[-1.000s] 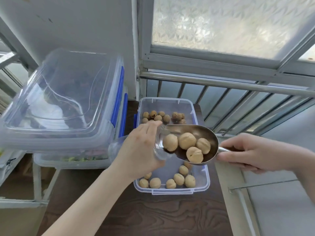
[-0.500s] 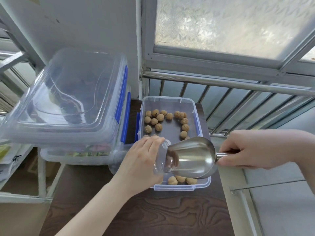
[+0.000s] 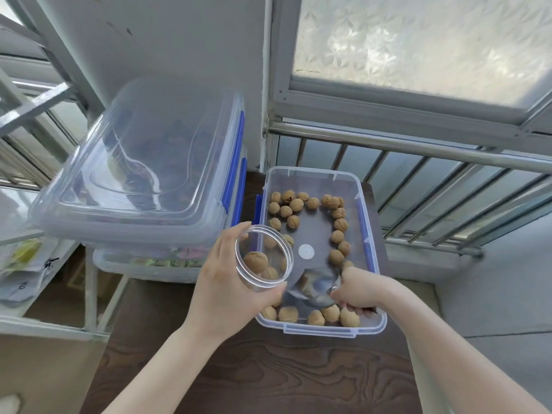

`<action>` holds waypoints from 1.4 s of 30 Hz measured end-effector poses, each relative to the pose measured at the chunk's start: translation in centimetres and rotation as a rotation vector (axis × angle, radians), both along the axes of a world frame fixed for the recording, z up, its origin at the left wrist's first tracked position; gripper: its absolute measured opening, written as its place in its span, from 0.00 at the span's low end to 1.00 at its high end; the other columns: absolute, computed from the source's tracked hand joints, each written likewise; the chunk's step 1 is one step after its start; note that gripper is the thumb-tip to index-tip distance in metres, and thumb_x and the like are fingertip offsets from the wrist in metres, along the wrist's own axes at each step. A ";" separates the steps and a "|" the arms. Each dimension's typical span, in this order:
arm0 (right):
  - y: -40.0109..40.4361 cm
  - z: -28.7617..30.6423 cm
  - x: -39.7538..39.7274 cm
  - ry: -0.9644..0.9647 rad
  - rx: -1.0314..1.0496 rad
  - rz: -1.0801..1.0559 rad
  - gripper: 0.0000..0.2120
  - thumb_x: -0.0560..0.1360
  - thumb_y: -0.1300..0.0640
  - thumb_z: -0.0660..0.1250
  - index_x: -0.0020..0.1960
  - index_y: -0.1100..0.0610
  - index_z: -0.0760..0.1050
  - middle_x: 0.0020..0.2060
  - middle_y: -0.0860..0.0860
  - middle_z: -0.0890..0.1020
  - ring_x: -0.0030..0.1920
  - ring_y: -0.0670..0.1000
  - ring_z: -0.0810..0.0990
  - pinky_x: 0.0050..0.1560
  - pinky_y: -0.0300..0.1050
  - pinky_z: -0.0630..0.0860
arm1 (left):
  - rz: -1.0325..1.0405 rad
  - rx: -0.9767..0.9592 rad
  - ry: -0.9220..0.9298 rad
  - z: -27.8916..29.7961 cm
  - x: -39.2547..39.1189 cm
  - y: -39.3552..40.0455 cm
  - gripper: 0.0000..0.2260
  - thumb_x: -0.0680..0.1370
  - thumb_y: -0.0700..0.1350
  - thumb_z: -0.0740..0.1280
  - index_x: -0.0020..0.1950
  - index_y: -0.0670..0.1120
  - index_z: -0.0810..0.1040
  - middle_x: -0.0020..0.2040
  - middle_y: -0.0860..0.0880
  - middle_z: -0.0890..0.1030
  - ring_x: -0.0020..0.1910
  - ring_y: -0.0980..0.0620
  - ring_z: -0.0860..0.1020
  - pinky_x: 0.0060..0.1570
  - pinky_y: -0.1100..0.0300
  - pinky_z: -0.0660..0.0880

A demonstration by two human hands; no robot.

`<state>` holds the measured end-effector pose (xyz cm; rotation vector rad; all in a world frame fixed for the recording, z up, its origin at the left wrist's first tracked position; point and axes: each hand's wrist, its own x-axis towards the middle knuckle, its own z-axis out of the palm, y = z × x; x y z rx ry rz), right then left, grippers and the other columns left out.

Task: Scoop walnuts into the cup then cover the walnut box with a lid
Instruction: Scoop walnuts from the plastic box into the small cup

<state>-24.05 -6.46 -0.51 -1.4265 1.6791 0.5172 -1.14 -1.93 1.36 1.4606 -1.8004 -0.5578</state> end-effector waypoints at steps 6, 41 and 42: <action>-0.7 -4.5 3.3 -0.138 -0.109 -0.278 0.14 0.76 0.57 0.59 0.34 0.60 0.72 0.28 0.56 0.75 0.23 0.51 0.71 0.22 0.38 0.68 | -0.006 0.033 0.007 0.0 0.6 -0.2 0.39 0.60 0.57 0.75 0.67 0.48 0.65 0.58 0.56 0.72 0.58 0.64 0.69 0.58 0.79 0.61; -0.7 5.1 -5.5 -0.609 -0.266 -0.356 0.13 0.80 0.56 0.60 0.39 0.62 0.71 0.25 0.48 0.66 0.21 0.45 0.59 0.20 0.34 0.57 | -0.017 0.062 -0.196 1.8 -3.4 -2.7 0.41 0.61 0.55 0.76 0.70 0.47 0.64 0.61 0.50 0.74 0.57 0.60 0.66 0.53 0.73 0.59; -0.3 7.1 -6.7 -0.573 -0.226 -0.312 0.14 0.79 0.54 0.61 0.43 0.66 0.72 0.24 0.47 0.66 0.22 0.45 0.59 0.20 0.34 0.58 | -0.028 0.055 -0.216 2.0 -3.8 -2.8 0.42 0.61 0.55 0.76 0.70 0.46 0.63 0.62 0.50 0.74 0.58 0.59 0.67 0.55 0.71 0.59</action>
